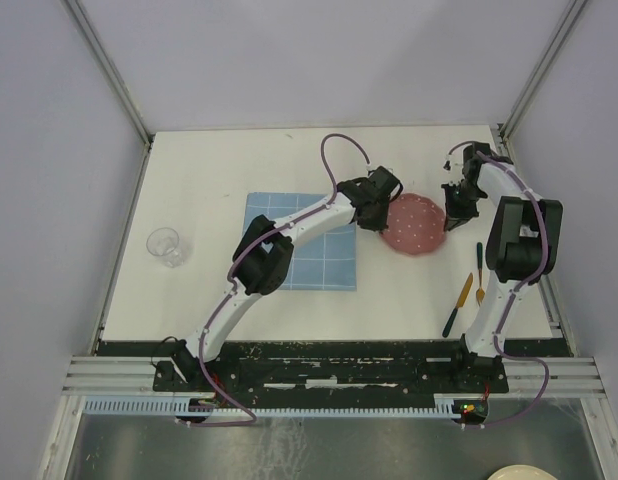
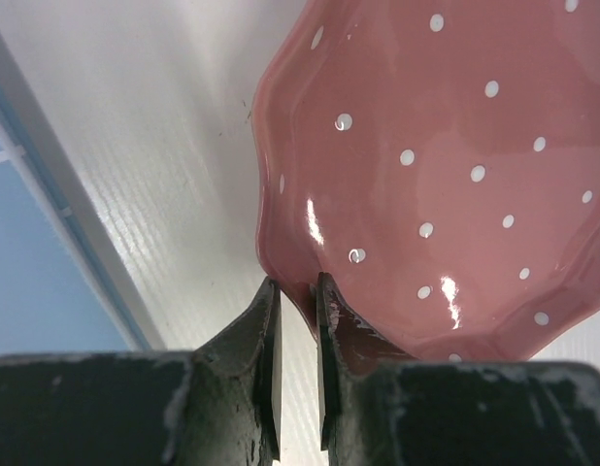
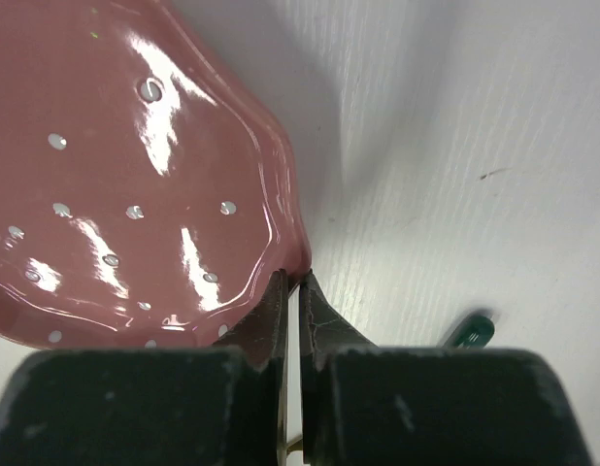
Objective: Set the dinner table for one person
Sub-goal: Pick up the plate at the center of the board.
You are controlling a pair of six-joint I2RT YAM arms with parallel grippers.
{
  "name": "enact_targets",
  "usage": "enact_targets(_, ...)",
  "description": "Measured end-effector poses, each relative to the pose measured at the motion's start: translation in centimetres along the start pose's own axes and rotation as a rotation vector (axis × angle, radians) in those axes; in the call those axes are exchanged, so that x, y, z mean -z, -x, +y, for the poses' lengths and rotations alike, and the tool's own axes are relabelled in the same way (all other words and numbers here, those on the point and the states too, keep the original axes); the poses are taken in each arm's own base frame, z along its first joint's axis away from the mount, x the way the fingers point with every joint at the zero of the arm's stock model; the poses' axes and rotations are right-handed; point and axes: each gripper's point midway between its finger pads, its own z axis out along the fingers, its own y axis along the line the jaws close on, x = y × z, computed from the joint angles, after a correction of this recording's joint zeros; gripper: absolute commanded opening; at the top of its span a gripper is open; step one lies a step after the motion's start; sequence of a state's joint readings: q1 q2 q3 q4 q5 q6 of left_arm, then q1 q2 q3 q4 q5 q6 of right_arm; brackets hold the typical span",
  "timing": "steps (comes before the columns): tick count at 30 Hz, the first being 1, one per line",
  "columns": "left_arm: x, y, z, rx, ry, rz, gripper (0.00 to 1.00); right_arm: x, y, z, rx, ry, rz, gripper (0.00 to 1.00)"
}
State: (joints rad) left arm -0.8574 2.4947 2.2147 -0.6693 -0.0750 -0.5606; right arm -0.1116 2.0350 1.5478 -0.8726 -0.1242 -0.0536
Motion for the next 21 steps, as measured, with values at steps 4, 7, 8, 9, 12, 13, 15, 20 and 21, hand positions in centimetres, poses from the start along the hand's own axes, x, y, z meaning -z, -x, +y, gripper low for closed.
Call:
enact_targets(4,0.9,0.6,-0.1,-0.017,-0.005,-0.014,0.03,0.8,-0.5,0.8,0.015,0.03,-0.003,0.02)
enact_targets(7,1.5,1.1,-0.8,-0.034,-0.032,-0.028,0.03,1.3,0.0,2.4,0.047,0.072,-0.026,0.02)
enact_targets(8,1.8,1.1,-1.2,-0.045,-0.042,-0.028,0.03,1.4,0.1,3.0,0.06,0.086,-0.031,0.02)
enact_targets(9,2.1,1.1,-1.5,-0.055,-0.051,-0.027,0.03,1.4,0.1,3.5,0.072,0.096,-0.033,0.02)
enact_targets(12,2.7,0.6,-2.0,-0.082,-0.065,-0.021,0.03,1.4,0.1,4.8,0.101,0.122,-0.033,0.02)
enact_targets(13,2.8,0.5,-2.1,-0.086,-0.066,-0.018,0.03,1.3,0.1,5.2,0.108,0.129,-0.031,0.02)
enact_targets(15,3.0,0.2,-2.2,-0.092,-0.071,-0.011,0.03,1.3,0.1,5.7,0.114,0.142,-0.032,0.02)
enact_targets(20,2.8,-0.3,-2.1,-0.096,-0.076,0.006,0.03,1.3,0.1,5.5,0.115,0.142,-0.032,0.02)
enact_targets(21,2.8,-0.3,-2.2,-0.096,-0.077,0.006,0.03,1.3,0.1,5.4,0.12,0.138,-0.032,0.02)
